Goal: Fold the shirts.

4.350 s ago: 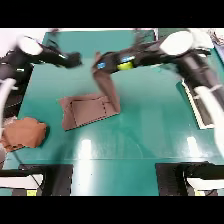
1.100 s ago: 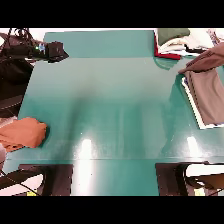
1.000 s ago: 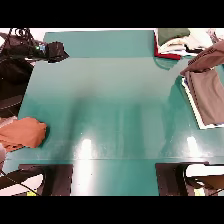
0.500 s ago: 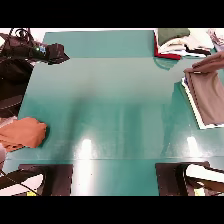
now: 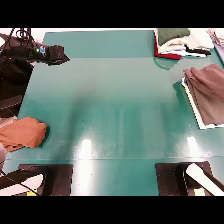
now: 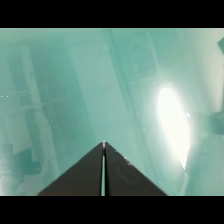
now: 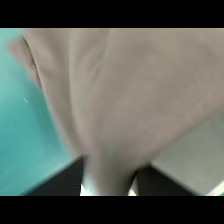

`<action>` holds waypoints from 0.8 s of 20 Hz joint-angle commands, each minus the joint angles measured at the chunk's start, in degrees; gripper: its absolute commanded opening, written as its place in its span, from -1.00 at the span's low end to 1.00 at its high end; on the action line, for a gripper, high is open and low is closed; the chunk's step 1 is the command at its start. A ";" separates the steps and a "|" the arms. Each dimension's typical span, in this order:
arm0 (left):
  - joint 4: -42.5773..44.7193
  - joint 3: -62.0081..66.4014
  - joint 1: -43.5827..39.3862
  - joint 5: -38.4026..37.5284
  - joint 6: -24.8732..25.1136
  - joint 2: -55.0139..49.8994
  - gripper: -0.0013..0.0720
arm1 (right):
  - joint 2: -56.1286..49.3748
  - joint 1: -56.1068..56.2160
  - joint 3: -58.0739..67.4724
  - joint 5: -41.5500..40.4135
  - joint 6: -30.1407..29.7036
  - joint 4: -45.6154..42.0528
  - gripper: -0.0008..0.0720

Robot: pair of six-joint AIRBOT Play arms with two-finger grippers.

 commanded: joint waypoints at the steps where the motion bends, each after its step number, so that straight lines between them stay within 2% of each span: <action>1: 0.02 0.00 0.00 -0.07 0.22 -0.04 -0.90 | 5.09 -4.26 -9.14 0.37 -0.09 -0.04 0.29; 4: 0.00 0.00 0.00 -0.04 1.11 -0.04 -0.90 | 7.67 -7.28 -8.81 1.20 -0.07 0.72 0.29; 7: -0.02 0.00 0.00 0.15 1.09 -0.04 -0.90 | 10.12 -2.91 -5.20 1.38 -0.04 3.50 0.29; 11: 0.02 0.00 0.02 0.22 1.07 -0.04 -0.90 | 11.34 13.03 -3.34 -0.70 -0.02 8.22 0.27; 16: -0.02 0.00 0.02 2.16 1.07 -0.04 -0.90 | 7.96 38.01 -3.34 -0.79 -0.02 7.69 0.25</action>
